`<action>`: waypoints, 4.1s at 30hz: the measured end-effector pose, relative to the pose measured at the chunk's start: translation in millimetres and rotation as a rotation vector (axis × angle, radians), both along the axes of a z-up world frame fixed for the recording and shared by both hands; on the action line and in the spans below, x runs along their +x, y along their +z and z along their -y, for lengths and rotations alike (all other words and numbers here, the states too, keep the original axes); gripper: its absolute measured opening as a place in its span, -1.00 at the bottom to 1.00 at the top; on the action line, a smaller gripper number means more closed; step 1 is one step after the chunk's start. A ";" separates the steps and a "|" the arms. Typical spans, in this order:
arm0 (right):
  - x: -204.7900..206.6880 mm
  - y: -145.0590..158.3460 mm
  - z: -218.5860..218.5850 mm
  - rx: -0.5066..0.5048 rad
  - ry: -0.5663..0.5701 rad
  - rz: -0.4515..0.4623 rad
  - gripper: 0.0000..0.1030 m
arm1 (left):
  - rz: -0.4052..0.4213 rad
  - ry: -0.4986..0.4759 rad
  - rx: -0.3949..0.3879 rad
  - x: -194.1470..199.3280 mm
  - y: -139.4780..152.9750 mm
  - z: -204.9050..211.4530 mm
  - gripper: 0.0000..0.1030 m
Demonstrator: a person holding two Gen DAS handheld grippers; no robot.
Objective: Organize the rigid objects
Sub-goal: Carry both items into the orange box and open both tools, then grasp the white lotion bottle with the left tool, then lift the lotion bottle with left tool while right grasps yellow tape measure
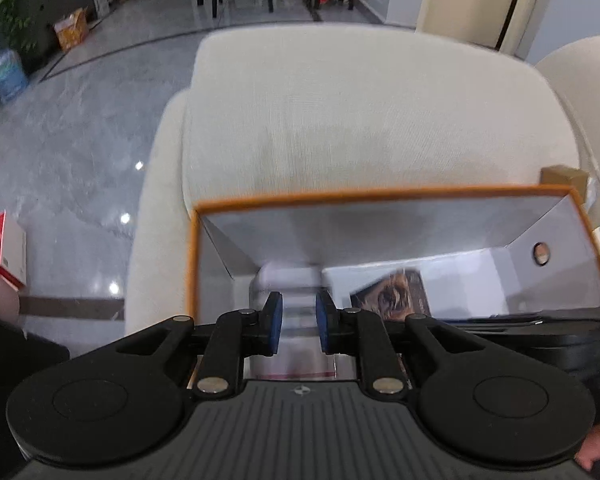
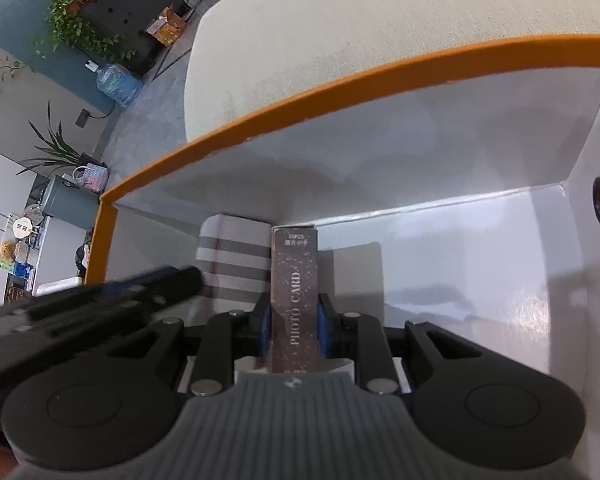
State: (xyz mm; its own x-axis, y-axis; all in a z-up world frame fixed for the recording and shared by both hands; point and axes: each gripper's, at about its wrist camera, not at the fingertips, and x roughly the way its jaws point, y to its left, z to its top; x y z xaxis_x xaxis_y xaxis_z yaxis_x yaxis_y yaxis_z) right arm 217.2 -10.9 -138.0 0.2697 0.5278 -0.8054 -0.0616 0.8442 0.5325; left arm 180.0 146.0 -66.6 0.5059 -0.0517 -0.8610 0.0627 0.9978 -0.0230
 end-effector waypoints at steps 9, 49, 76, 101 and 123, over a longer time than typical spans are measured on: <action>11.4 -3.0 -13.3 0.014 -0.025 -0.045 -0.58 | 0.063 0.083 0.036 -18.2 39.7 -31.7 -0.37; 11.6 13.2 -11.2 -0.142 0.063 0.029 -0.52 | 0.017 0.074 0.084 -32.2 31.8 -29.1 -0.73; -126.0 72.8 297.2 -0.360 -0.345 0.077 -0.27 | -0.048 -0.500 -0.256 -38.8 -3.8 273.6 -0.28; -108.4 27.7 334.1 -0.159 -0.474 -0.050 -0.36 | -0.219 -0.424 -0.278 -26.8 -87.0 326.3 -0.19; -31.8 34.8 280.4 -0.221 -0.246 0.098 -0.04 | 0.028 -0.231 -0.199 19.4 25.4 235.4 -0.20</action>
State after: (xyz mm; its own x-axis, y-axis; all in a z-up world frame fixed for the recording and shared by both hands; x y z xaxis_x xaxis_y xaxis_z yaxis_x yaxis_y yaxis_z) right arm 185.4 -291.3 -103.1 0.4488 0.2530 -0.8571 0.1166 0.9343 0.3369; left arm 199.4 -89.5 -41.2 0.4842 -0.3339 -0.8087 0.2906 0.9332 -0.2113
